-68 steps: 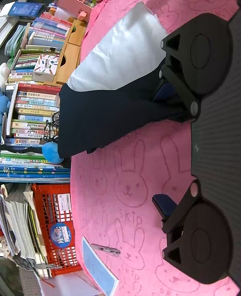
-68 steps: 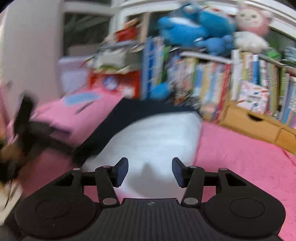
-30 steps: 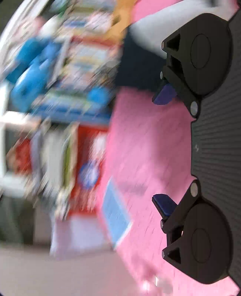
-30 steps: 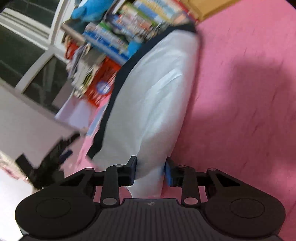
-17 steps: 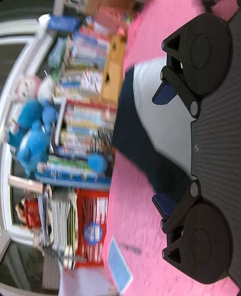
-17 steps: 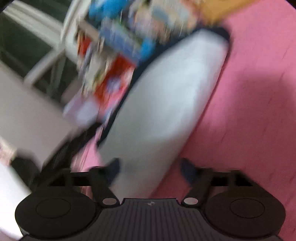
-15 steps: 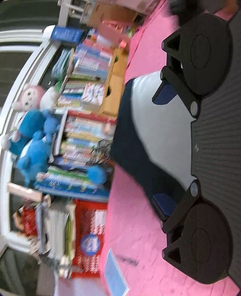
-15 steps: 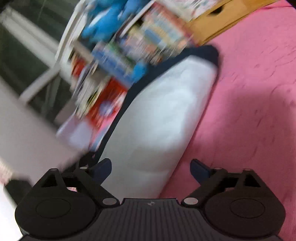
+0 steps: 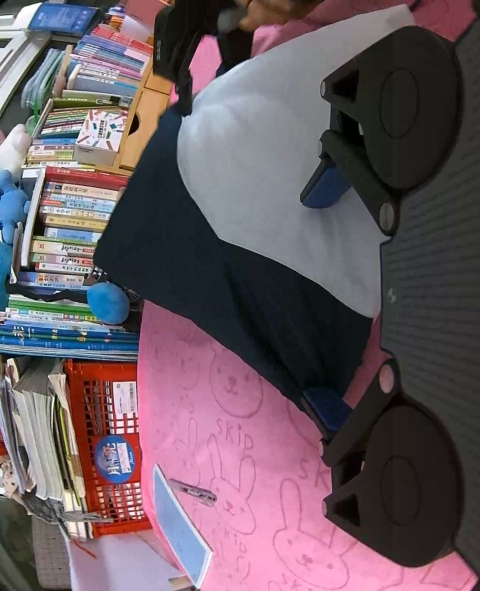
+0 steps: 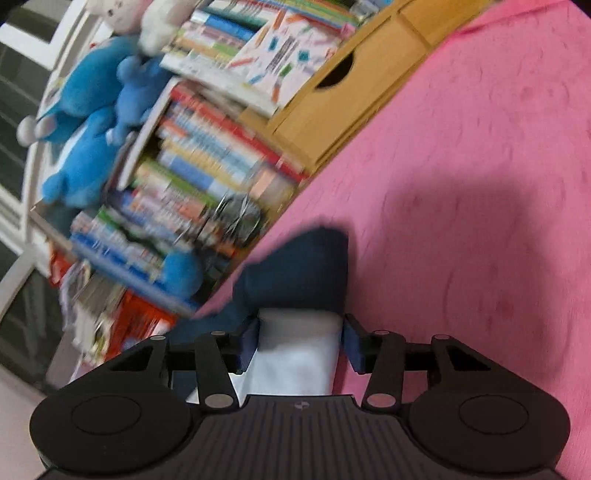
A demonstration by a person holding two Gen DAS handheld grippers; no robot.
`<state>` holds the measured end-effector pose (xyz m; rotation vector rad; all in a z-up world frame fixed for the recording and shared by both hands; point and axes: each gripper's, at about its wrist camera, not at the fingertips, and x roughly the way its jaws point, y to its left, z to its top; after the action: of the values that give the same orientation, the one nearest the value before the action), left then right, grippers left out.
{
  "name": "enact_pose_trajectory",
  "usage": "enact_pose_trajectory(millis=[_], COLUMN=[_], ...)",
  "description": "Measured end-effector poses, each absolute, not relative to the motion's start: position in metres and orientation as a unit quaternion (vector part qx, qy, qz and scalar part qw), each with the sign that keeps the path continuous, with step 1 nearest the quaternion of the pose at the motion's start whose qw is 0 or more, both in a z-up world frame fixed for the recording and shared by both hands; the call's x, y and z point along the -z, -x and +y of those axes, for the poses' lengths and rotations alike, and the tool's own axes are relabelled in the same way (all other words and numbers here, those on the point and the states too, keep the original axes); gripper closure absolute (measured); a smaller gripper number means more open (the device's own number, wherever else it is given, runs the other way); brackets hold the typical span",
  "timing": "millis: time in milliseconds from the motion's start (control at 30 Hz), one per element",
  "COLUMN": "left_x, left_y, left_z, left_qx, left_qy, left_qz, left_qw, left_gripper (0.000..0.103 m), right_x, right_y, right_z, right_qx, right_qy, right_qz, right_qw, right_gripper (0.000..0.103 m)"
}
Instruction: Fold clothes
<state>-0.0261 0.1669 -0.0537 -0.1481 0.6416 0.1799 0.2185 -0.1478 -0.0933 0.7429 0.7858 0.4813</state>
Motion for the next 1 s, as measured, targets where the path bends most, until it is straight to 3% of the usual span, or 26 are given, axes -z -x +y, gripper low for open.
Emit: enact_pose_trajectory(millis=[100, 167, 300, 433, 700, 767, 867, 933, 1000], left_x=[0.053, 0.053, 0.053, 0.053, 0.054, 0.053, 0.053, 0.053, 0.053], left_y=[0.026, 0.026, 0.024, 0.023, 0.023, 0.024, 0.025, 0.026, 0.027], left_z=[0.169, 0.170, 0.169, 0.167, 0.169, 0.170, 0.171, 0.173, 0.173], left_qx=[-0.087, -0.088, -0.090, -0.093, -0.088, -0.087, -0.085, -0.084, -0.084], left_qy=[0.079, 0.082, 0.079, 0.071, 0.076, 0.078, 0.085, 0.091, 0.094], left_qz=[0.313, 0.312, 0.314, 0.318, 0.318, 0.317, 0.314, 0.311, 0.309], left_qw=[0.943, 0.942, 0.942, 0.941, 0.941, 0.941, 0.942, 0.942, 0.943], left_gripper=[0.000, 0.000, 0.000, 0.000, 0.000, 0.000, 0.000, 0.000, 0.000], right_x=[0.059, 0.034, -0.002, 0.013, 0.065, 0.066, 0.048, 0.034, 0.025], right_y=[-0.212, -0.191, -0.138, -0.124, -0.247, -0.251, -0.229, -0.202, -0.174], right_z=[-0.147, -0.134, -0.055, 0.036, 0.074, 0.079, 0.052, 0.024, 0.003], right_qx=[-0.114, -0.132, -0.344, -0.438, -0.317, -0.287, -0.318, -0.360, -0.388], right_qy=[-0.237, -0.172, -0.015, 0.091, 0.064, 0.094, 0.056, 0.030, 0.034], right_qz=[0.301, 0.255, 0.243, 0.271, 0.338, 0.347, 0.319, 0.285, 0.258], right_qw=[0.917, 0.942, 0.907, 0.853, 0.884, 0.888, 0.891, 0.888, 0.884], right_gripper=[0.053, 0.053, 0.053, 0.053, 0.056, 0.052, 0.046, 0.034, 0.033])
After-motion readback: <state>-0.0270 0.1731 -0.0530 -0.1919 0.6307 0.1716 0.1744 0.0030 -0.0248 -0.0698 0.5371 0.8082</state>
